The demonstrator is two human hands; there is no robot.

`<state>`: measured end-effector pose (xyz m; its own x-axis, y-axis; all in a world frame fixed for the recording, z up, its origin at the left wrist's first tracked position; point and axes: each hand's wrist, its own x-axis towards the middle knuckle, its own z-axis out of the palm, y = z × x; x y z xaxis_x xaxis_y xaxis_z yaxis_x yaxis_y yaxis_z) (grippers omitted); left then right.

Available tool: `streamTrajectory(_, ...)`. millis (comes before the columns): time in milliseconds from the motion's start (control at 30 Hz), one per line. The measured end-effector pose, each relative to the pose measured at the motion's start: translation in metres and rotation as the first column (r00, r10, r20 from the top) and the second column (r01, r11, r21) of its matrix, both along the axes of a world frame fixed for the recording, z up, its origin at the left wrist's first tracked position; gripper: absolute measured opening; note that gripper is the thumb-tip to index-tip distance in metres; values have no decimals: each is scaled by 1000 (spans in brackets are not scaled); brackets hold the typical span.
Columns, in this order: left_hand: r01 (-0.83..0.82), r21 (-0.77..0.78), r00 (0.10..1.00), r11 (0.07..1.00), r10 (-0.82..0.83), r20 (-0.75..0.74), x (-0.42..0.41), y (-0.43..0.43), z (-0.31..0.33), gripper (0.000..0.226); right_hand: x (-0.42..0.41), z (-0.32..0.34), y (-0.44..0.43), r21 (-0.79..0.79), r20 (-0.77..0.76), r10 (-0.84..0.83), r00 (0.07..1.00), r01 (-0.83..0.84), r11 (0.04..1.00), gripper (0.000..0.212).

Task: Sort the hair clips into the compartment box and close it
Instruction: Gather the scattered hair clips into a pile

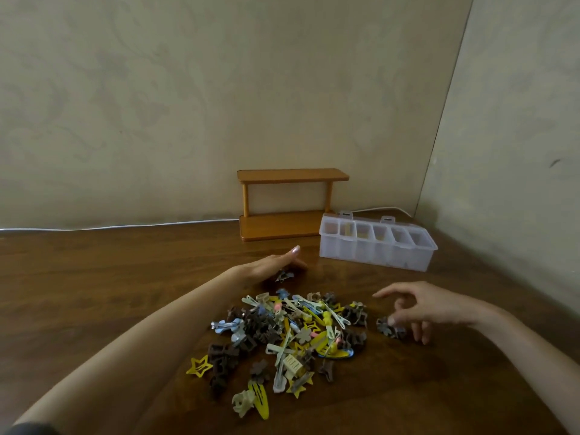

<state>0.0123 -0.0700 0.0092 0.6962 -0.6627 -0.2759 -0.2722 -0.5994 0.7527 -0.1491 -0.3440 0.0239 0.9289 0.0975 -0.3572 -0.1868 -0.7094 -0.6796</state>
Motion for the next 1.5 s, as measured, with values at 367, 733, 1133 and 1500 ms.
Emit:
streamTrajectory(367,67,-120,996,991,-58,73,-54,47,10,81,24,-7,57,-18,36,44,998,-43,999,70)
streamTrajectory(733,-33,737,965,675,-169,198,-63,136,34,108,19,5,52,-21,-70,22,997,-23,1000,82)
streamTrajectory(1133,60,216,962,974,-115,248,-78,109,12,82,29,-1,99,114,149,98,984,-116,987,67)
streamTrajectory(1500,-1,545,909,839,-226,350,-134,124,0,143,15,-2,70,-432,-6,300,954,-273,860,119)
